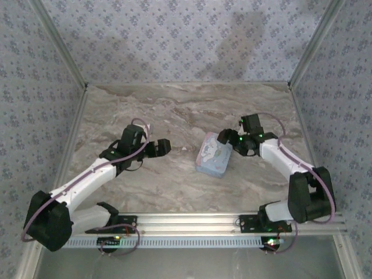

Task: Unlock a padlock with a key

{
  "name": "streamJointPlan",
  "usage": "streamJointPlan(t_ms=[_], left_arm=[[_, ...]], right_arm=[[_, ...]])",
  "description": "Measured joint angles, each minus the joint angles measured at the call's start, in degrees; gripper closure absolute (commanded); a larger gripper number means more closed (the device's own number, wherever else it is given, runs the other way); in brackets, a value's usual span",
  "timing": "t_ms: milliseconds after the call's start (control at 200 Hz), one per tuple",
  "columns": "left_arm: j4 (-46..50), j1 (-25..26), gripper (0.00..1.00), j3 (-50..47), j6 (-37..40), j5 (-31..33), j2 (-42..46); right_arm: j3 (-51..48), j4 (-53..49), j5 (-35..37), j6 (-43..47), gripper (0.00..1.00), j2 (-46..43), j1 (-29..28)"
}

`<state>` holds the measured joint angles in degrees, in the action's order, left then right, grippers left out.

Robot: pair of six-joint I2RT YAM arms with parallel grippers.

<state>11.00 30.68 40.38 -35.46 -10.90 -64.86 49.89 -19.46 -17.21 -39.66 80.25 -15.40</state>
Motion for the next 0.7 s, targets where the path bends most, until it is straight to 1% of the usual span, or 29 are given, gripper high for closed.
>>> streamJointPlan(t_ms=[235,295,400,520,700], left_arm=[[0.0,0.2,0.08,-0.13,-0.22,-0.04,-0.83],[0.72,0.2,0.09,1.09,-0.13,-0.07,-2.73],[1.88,0.2,0.12,5.84,0.63,-0.35,-8.26],[2.8,0.2,0.12,14.05,2.58,-1.9,-16.35],[5.4,0.2,0.14,31.71,6.08,-6.62,-31.85]], right_arm=[[11.08,-0.37,-0.22,1.11,0.19,9.79,-5.09],[12.76,-0.76,-0.2,1.62,0.18,10.95,-6.23],[13.35,-2.62,0.09,2.01,0.17,10.27,-7.21],[11.69,-5.62,2.56,2.12,0.17,5.35,-7.23],[2.32,-8.31,5.88,-1.01,0.18,-10.62,-7.8]])
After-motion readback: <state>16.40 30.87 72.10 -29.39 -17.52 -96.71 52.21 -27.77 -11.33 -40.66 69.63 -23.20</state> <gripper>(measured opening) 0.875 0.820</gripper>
